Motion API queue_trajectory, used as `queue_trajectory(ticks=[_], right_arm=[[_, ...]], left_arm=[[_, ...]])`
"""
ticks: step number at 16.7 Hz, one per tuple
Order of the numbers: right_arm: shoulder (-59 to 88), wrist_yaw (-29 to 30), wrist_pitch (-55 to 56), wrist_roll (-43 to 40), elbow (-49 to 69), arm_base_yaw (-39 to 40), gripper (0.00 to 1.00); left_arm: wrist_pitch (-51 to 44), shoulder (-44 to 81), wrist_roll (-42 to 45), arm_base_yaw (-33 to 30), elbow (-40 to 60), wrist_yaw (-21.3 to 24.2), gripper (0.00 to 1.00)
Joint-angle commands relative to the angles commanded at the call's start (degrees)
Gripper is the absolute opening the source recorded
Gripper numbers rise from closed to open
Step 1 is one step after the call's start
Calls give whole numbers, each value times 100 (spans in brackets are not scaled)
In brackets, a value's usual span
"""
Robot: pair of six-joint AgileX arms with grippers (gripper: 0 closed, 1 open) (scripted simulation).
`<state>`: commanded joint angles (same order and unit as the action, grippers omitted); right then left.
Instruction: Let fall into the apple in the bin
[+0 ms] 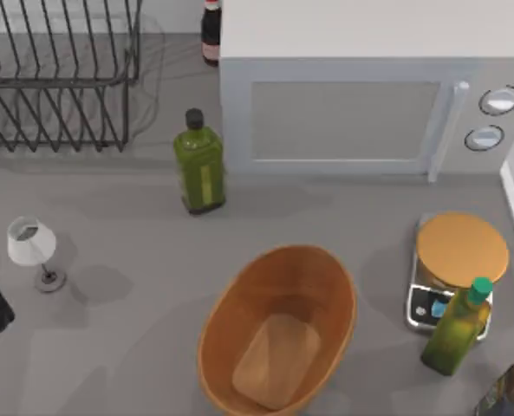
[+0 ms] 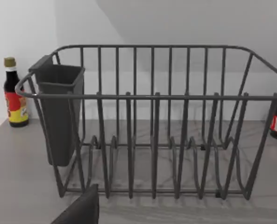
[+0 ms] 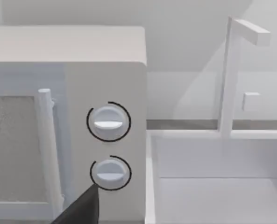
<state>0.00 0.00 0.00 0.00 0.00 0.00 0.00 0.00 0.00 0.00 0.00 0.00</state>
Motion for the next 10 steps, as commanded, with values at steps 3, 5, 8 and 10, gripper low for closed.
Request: queue_trajectory(ticks=[3, 5, 8, 10], right_arm=[[0, 0, 0, 0, 0, 0, 100], [0, 0, 0, 0, 0, 0, 100], [0, 0, 0, 0, 0, 0, 100], [0, 0, 0, 0, 0, 0, 100]], left_arm=[[-40, 59, 21, 14, 57, 0, 100], [-236, 359, 123, 75, 346, 4, 100], [-777, 1266, 407, 222, 1131, 34, 100], [-1263, 2171, 658, 344, 1801, 66, 100]])
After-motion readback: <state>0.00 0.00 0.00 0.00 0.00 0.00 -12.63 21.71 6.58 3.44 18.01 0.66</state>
